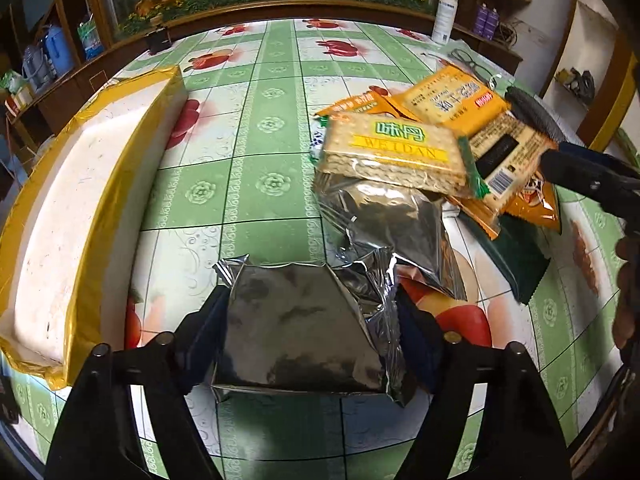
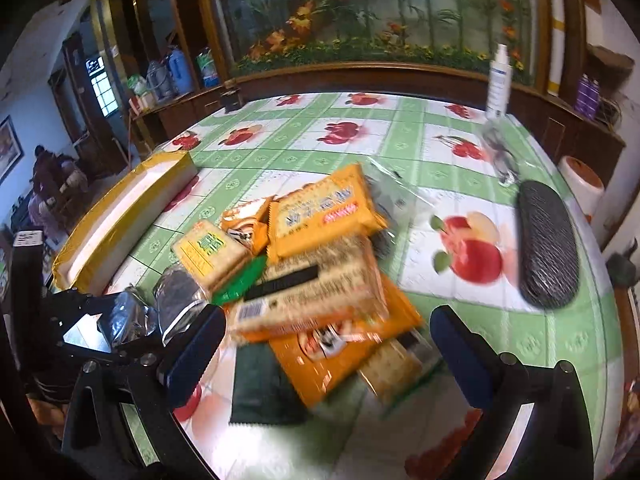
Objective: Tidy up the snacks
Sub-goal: 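Grasp the silver foil packet with the left gripper while the right gripper grasps the WEIDAN cracker pack, then carry both packs into the yellow-rimmed tray and open both grippers, then grasp another silver foil packet with the left gripper while the right grasps the barcode cracker pack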
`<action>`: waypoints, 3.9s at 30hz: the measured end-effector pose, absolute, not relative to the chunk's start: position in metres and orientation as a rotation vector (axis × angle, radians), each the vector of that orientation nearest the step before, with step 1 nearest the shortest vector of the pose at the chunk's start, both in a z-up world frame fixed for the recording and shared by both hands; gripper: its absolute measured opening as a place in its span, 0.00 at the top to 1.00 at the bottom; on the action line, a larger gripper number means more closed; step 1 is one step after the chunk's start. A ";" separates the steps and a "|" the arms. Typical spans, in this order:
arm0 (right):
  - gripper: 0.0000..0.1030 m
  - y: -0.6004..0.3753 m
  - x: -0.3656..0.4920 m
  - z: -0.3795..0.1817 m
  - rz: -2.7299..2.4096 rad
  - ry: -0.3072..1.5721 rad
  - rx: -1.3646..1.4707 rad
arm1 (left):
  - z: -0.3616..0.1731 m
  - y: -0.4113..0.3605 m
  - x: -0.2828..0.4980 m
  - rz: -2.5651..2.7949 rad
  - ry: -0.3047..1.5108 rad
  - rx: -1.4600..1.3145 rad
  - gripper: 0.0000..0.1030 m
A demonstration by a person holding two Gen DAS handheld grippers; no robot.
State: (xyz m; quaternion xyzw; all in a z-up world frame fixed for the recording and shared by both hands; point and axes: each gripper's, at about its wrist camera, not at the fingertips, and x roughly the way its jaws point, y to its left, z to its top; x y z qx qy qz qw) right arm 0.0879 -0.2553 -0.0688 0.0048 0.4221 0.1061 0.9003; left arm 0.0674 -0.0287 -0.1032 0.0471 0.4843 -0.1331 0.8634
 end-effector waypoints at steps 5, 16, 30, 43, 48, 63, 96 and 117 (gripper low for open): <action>0.00 -0.219 0.097 -0.056 0.373 0.803 -0.042 | -0.100 -0.015 0.072 -0.279 1.003 0.058 0.37; 0.26 -0.149 0.146 -0.100 0.618 0.942 -0.215 | -0.082 0.006 0.068 -0.291 0.960 0.009 0.38; 0.55 -0.164 0.120 -0.070 0.627 0.864 0.035 | -0.043 0.028 0.046 -0.281 0.833 -0.020 0.37; 0.55 -0.040 0.129 -0.053 0.768 0.854 0.009 | -0.041 0.138 0.059 -0.018 0.785 -0.074 0.37; 0.55 0.018 0.158 -0.066 0.793 0.890 -0.013 | -0.052 0.165 0.076 0.032 0.798 -0.091 0.37; 0.52 0.072 0.193 -0.106 0.717 0.941 -0.104 | -0.093 0.188 0.105 0.114 0.894 -0.093 0.28; 0.21 -0.240 0.042 -0.053 0.210 0.731 0.118 | -0.065 -0.019 0.065 -0.261 0.849 0.056 0.19; 0.16 -0.248 0.073 -0.073 0.234 0.772 0.124 | -0.108 -0.054 0.107 -0.190 0.948 0.066 0.18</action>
